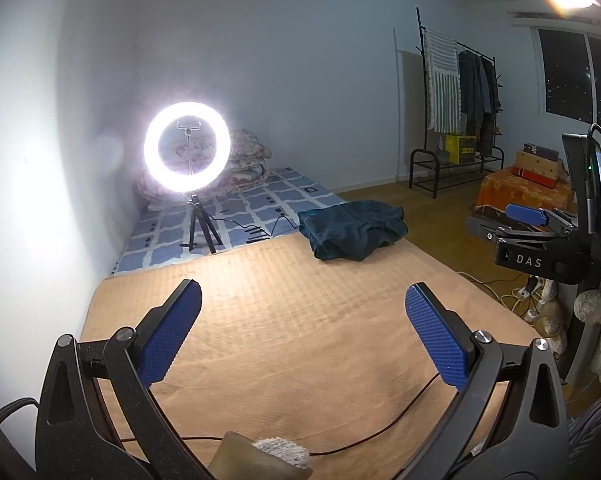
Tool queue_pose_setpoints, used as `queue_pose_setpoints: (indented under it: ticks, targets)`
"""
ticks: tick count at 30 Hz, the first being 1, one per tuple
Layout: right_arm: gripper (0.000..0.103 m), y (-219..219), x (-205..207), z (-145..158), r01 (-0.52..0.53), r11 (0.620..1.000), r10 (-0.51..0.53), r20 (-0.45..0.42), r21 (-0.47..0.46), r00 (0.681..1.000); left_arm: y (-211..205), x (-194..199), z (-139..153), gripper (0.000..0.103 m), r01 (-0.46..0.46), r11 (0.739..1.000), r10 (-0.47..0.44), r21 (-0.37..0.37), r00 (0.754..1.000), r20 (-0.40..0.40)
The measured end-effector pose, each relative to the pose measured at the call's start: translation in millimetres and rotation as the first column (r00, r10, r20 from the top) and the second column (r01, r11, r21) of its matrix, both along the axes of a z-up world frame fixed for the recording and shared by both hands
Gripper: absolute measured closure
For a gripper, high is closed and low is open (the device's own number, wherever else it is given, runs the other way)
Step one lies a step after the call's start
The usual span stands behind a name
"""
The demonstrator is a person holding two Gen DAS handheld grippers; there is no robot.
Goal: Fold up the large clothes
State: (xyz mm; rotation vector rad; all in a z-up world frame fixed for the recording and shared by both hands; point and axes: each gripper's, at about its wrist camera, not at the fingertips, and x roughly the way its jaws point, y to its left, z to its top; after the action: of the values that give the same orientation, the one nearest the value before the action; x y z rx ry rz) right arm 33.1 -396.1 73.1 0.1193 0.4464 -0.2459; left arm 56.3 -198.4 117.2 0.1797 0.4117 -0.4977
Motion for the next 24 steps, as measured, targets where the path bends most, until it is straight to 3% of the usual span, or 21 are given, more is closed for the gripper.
queue_pose_setpoints:
  ticks: [24]
  targets:
    - [0.021,9.4,-0.8,4.7,-0.023,1.000,0.023,0.012,-0.020,1.000,6.9,-3.7,-2.5,0.000,-0.075,0.997,0.075,0.012,0.997,0.012]
